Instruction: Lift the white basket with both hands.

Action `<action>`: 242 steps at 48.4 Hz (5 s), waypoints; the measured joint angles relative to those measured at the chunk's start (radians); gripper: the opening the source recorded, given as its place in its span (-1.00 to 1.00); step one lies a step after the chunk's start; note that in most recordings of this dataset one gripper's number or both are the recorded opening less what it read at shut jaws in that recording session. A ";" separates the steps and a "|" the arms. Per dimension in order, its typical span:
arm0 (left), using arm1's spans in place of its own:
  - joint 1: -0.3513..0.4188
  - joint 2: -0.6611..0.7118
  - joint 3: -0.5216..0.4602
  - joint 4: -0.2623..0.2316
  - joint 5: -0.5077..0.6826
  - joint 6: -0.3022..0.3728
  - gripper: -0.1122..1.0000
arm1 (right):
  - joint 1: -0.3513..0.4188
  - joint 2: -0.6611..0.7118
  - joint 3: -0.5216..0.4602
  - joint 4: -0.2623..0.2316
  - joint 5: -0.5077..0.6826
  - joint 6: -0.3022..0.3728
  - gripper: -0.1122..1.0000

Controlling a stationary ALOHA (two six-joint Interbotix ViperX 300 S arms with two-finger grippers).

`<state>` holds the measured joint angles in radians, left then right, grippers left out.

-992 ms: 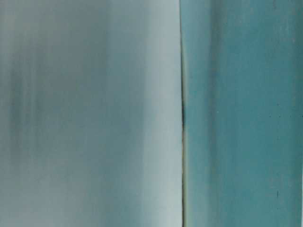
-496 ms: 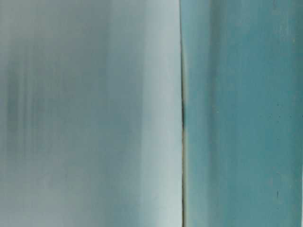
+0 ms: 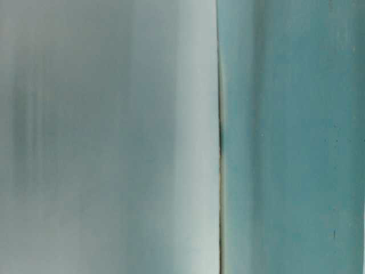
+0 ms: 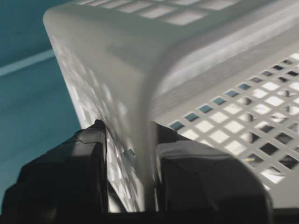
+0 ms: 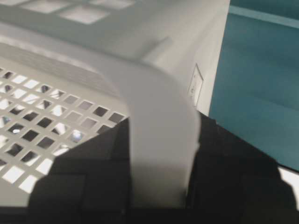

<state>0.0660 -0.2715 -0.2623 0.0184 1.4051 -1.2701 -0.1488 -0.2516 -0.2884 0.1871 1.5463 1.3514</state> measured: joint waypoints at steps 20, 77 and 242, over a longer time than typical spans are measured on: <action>0.005 -0.094 0.436 -0.002 -0.354 0.031 -0.54 | -0.012 -0.052 0.351 0.002 -0.121 -0.086 -0.43; 0.017 0.037 0.907 0.002 -0.755 0.032 -0.61 | 0.015 0.064 0.894 0.057 -0.726 -0.149 -0.43; 0.028 -0.511 1.066 0.009 -0.870 0.344 0.79 | -0.046 -0.379 1.022 0.003 -1.129 -0.545 0.92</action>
<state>0.0936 -0.7823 0.8038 0.0276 0.5354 -0.9265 -0.1948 -0.6305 0.7332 0.1902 0.4172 0.8069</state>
